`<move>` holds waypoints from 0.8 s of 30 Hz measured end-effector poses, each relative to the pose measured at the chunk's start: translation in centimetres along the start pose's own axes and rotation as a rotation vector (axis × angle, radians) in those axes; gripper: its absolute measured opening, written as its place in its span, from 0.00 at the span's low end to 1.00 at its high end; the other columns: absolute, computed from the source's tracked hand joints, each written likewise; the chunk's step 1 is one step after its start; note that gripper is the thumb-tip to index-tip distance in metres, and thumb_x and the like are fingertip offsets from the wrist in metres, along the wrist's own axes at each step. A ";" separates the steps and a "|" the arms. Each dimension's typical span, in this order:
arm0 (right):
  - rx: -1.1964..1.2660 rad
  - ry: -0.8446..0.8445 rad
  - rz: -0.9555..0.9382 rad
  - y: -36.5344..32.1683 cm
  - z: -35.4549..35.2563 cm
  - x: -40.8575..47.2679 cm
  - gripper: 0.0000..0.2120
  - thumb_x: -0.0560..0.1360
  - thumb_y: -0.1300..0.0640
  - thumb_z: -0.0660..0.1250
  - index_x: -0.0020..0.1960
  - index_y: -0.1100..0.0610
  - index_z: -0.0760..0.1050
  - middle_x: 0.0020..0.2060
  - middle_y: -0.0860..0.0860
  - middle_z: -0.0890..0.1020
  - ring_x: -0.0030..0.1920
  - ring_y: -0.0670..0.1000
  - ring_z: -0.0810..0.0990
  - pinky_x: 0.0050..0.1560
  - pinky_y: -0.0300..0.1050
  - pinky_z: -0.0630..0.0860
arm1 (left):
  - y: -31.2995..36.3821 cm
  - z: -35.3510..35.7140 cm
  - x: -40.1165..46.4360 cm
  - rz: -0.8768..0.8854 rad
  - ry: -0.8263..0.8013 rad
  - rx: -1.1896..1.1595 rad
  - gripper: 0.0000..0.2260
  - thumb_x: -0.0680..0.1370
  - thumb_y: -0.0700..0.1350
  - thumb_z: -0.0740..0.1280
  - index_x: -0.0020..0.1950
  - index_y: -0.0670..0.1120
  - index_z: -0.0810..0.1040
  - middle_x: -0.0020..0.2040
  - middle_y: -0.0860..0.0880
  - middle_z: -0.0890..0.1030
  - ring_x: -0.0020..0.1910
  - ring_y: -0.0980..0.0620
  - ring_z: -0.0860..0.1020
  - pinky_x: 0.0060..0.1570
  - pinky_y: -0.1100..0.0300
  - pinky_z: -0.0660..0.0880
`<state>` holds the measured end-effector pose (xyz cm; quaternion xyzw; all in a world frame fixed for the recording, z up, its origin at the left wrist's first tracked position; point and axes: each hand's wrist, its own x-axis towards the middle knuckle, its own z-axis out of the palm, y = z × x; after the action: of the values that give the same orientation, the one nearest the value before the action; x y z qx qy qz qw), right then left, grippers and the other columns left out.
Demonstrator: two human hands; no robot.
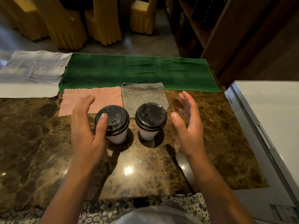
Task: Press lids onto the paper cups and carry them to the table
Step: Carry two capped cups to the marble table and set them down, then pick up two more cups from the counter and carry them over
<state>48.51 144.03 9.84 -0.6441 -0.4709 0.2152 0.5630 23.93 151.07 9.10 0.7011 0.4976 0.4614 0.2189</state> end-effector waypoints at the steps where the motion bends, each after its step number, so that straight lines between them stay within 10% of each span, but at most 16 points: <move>1: -0.026 0.033 -0.014 -0.2 -0.7 -0.1 0.30 0.77 0.41 0.64 0.78 0.45 0.66 0.75 0.43 0.71 0.75 0.41 0.68 0.75 0.53 0.69 | 0.6 0.0 0.4 0.040 0.019 0.041 0.23 0.84 0.53 0.59 0.76 0.43 0.68 0.76 0.44 0.70 0.77 0.49 0.65 0.77 0.50 0.62; 14: -0.411 0.466 -0.137 -1.7 -12.5 -7.1 0.19 0.80 0.52 0.67 0.71 0.45 0.75 0.74 0.48 0.73 0.75 0.49 0.69 0.73 0.41 0.66 | 12.3 5.4 -0.8 0.445 -0.176 0.009 0.17 0.81 0.47 0.66 0.68 0.43 0.78 0.74 0.40 0.71 0.81 0.41 0.60 0.79 0.53 0.55; 19: -0.493 0.628 -0.093 -1.7 -18.7 -14.0 0.18 0.80 0.53 0.67 0.69 0.50 0.79 0.75 0.50 0.72 0.78 0.53 0.66 0.74 0.56 0.69 | 17.4 9.6 -5.8 0.549 -0.371 -0.021 0.21 0.82 0.53 0.61 0.72 0.47 0.75 0.78 0.44 0.67 0.83 0.45 0.55 0.79 0.59 0.50; 24: -0.600 0.778 -0.012 -2.2 -25.7 -23.9 0.20 0.80 0.48 0.66 0.70 0.52 0.78 0.77 0.51 0.70 0.80 0.53 0.63 0.74 0.41 0.63 | 22.3 13.9 -13.9 0.642 -0.545 -0.039 0.25 0.83 0.59 0.56 0.77 0.49 0.71 0.81 0.46 0.63 0.84 0.46 0.51 0.80 0.45 0.54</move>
<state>57.37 110.12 12.87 -0.8079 -0.2706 -0.1899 0.4879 45.94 131.57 13.60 0.9127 0.1691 0.3131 0.2007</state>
